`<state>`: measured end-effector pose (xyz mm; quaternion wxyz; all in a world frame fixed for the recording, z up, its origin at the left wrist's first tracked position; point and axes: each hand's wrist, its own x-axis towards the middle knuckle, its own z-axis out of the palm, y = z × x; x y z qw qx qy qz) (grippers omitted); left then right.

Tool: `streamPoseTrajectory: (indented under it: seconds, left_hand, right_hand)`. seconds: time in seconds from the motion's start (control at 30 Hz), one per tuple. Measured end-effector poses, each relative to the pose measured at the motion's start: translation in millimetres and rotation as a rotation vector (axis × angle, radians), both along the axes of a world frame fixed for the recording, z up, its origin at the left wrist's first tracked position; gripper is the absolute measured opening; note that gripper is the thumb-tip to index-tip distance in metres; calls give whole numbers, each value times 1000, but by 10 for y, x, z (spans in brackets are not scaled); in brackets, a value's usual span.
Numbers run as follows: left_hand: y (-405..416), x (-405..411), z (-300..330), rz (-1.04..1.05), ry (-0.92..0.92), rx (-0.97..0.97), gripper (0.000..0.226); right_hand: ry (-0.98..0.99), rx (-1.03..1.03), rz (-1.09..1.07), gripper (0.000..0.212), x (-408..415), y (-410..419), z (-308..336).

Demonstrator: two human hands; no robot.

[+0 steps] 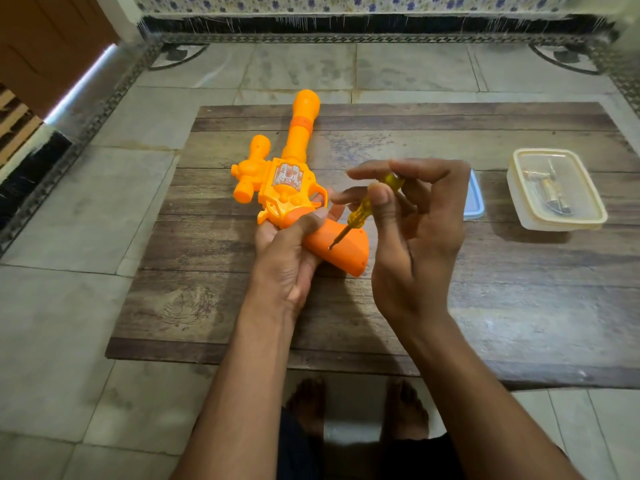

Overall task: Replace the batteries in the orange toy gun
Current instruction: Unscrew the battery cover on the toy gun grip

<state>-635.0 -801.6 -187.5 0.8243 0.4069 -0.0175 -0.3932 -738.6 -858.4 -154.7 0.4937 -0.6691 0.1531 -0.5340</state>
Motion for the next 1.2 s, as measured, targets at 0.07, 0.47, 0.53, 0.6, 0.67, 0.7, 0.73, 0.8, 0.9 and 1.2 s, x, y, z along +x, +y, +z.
streamPoseTrajectory:
  seconds: [0.07,0.47,0.53,0.6,0.67,0.7,0.73,0.8,0.9,1.2]
  left_hand:
    - [-1,-1,16,2,18,-12,57]
    - [-18,-12,13,-4,31,-22,54]
    - [-5,-11,7,-11,11,-41,56]
    - [7,-15,3,-19,-11,-73,62]
    - [-1,-12,-3,-15,-6,-70,62]
    - [-7,-8,-7,-13,4,-65,60]
    - [-16,-2,-10,-10,14,-63,59]
    - [-26,6,-9,-9,26,-49,58]
    - [-13,0,7,-14,18,-35,57]
    - [-17,-1,22,-13,36,-20,55]
  right_hand:
    - [20,-52,-48,14,6,-23,-28]
    - [75,-151,-100,26,-40,-65,-42]
    - [89,-189,-118,20,-37,-68,-30]
    - [110,-226,-178,21,-25,-81,-15]
    - [109,-233,-216,22,-16,-95,-19]
    - [109,-235,-217,22,-20,-99,-24]
    - [110,-232,-202,23,-26,-101,-32]
    - [114,-228,-158,26,-42,-104,-49]
    - [117,-225,-166,22,-42,-92,-37]
    - [83,-215,-129,30,-34,-88,-76]
